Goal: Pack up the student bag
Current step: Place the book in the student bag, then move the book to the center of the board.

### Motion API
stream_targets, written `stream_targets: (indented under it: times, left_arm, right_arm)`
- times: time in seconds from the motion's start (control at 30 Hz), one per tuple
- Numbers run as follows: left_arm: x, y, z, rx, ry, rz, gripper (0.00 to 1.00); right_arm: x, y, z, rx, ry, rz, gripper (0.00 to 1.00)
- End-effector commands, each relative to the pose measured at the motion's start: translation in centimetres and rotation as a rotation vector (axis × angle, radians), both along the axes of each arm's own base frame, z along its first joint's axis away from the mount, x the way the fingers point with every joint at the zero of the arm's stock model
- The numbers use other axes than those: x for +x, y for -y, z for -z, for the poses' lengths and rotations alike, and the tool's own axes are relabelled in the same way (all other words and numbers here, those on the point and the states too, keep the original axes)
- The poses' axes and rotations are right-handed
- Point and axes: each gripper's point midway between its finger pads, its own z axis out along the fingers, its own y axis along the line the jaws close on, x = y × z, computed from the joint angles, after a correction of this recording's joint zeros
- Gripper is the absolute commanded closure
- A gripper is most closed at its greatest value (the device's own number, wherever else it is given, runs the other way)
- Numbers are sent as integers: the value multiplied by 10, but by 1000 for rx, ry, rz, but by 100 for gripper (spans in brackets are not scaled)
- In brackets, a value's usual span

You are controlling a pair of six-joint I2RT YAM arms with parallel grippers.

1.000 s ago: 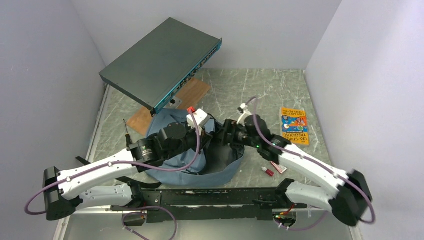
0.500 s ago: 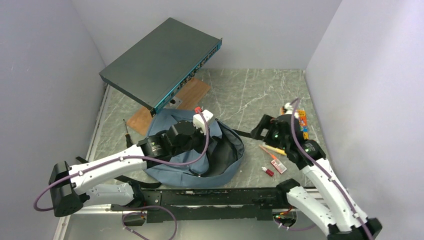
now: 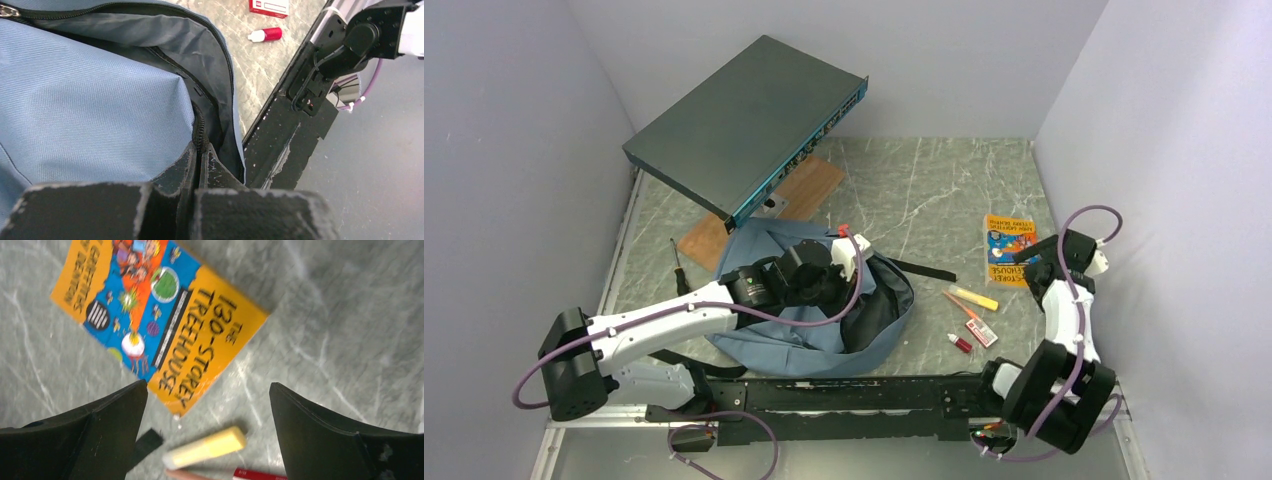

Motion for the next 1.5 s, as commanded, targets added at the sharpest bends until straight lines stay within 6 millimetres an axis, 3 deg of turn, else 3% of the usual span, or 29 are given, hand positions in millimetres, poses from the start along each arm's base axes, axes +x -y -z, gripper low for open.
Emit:
stream_targets:
  times: [0.0, 0.2, 0.4, 0.57, 0.7, 0.83, 1.03, 1.13, 1.17, 1.23, 1.27, 1.33, 1.47]
  left_arm:
    - [-21, 2, -8, -19, -53, 98, 100]
    - [-28, 2, -13, -36, -49, 127, 100]
    - [-26, -2, -17, -43, -33, 110, 100]
    - [-25, -1, -20, -43, -31, 105, 100]
    - [-18, -5, -24, -38, -5, 62, 95]
    - [-8, -13, -38, -58, 49, 0, 86]
    - [4, -24, -61, -88, 128, -68, 69]
    - [12, -23, -74, -103, 171, -91, 57]
    - [14, -21, -78, -104, 180, -90, 51]
    - [17, -15, -86, -96, 193, -76, 22]
    - [19, -11, -89, -94, 199, -69, 16]
    - [23, -3, -97, -100, 218, -60, 10]
    - [36, 18, -107, -99, 247, -44, 8]
  right_arm:
    - [23, 41, -14, -84, 100, 60, 5]
    - [24, 56, 9, -97, 41, 63, 2]
    - [33, 60, 33, -101, -47, -42, 1]
    - [46, 54, 44, -102, -95, -134, 8]
    - [66, 29, 46, -131, -134, -249, 12]
    - [95, -20, 46, -136, -151, -397, 15]
    - [128, -114, 32, -50, -58, -635, 17]
    - [134, -134, 17, -3, 8, -703, 18]
    - [137, -134, 12, -9, 21, -707, 17]
    - [141, -125, 4, -21, 39, -695, 17]
    - [143, -119, 2, -10, 55, -684, 17]
    - [147, -106, 2, 28, 87, -654, 17]
    - [162, -76, 9, 65, 114, -593, 17]
